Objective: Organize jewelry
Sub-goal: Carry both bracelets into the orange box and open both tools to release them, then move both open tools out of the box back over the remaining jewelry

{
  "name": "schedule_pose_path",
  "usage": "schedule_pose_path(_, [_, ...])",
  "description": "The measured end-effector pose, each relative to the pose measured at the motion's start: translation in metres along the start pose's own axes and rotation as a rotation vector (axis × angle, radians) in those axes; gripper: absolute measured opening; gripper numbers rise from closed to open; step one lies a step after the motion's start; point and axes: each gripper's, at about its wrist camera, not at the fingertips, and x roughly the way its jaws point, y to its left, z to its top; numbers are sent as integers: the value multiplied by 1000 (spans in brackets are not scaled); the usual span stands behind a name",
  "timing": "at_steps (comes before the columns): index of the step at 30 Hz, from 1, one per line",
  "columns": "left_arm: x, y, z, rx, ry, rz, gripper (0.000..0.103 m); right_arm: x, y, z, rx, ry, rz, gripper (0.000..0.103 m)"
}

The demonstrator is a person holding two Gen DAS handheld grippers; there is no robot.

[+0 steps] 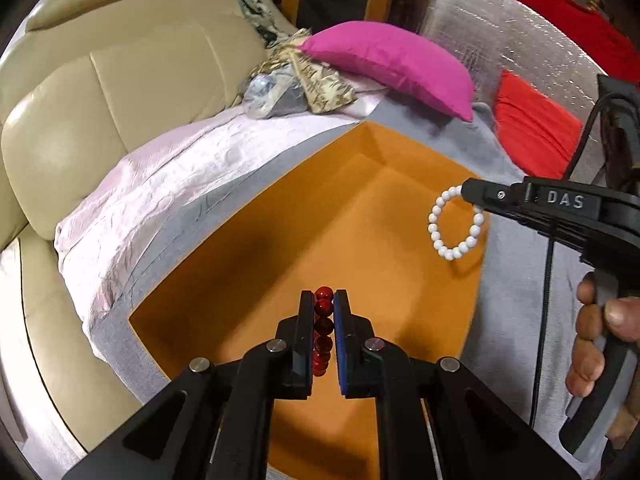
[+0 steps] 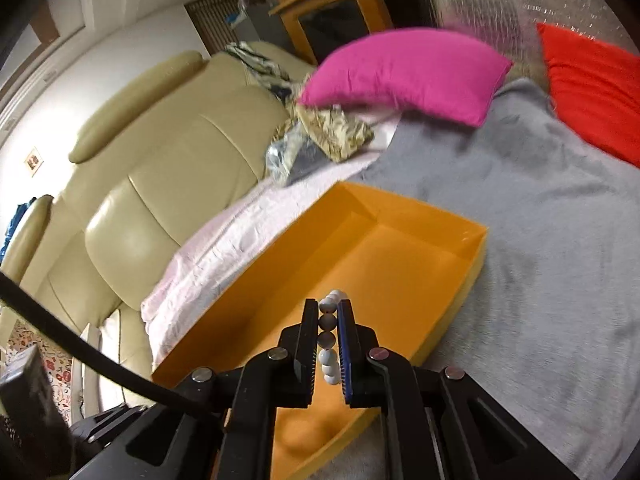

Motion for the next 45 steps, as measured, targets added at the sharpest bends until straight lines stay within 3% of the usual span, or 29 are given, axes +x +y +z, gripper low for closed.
schedule_pose_path(8, [10, 9, 3, -25, 16, 15, 9, 36, 2, 7, 17, 47, 34, 10])
schedule_pose_path(15, [19, 3, 4, -15, 28, 21, 9, 55, -8, 8, 28, 75, -7, 12])
schedule_pose_path(16, [20, 2, 4, -15, 34, 16, 9, 57, -11, 8, 29, 82, -22, 14])
schedule_pose_path(17, [21, 2, 4, -18, 34, 14, 10, 57, -13, 8, 32, 83, -32, 22])
schedule_pose_path(18, [21, 3, 4, -20, 33, 19, 16, 57, -15, 8, 35, 77, -33, 27])
schedule_pose_path(19, [21, 4, 4, -20, 34, 27, 23, 55, -16, 8, 35, 68, -41, 39])
schedule_pose_path(20, [20, 4, 4, -20, 32, 40, 40, 53, -17, 8, 35, 63, -48, 47])
schedule_pose_path(21, [18, 5, 4, -18, 23, 55, 54, 50, -19, 9, 40, 57, -47, 48])
schedule_pose_path(28, [0, 14, 7, -39, -20, 56, 59, 11, -27, 11, 60, -24, -31, 49])
schedule_pose_path(33, [-12, 5, 5, -33, -39, 47, 64, -39, -43, -6, 82, -100, -30, 59])
schedule_pose_path(40, [-29, -37, -12, 41, -54, -5, 66, -101, -84, -63, 116, -143, -110, 66])
schedule_pose_path(45, [-33, -86, -27, 135, -38, -54, 67, -147, -134, -117, 213, -153, -172, 67])
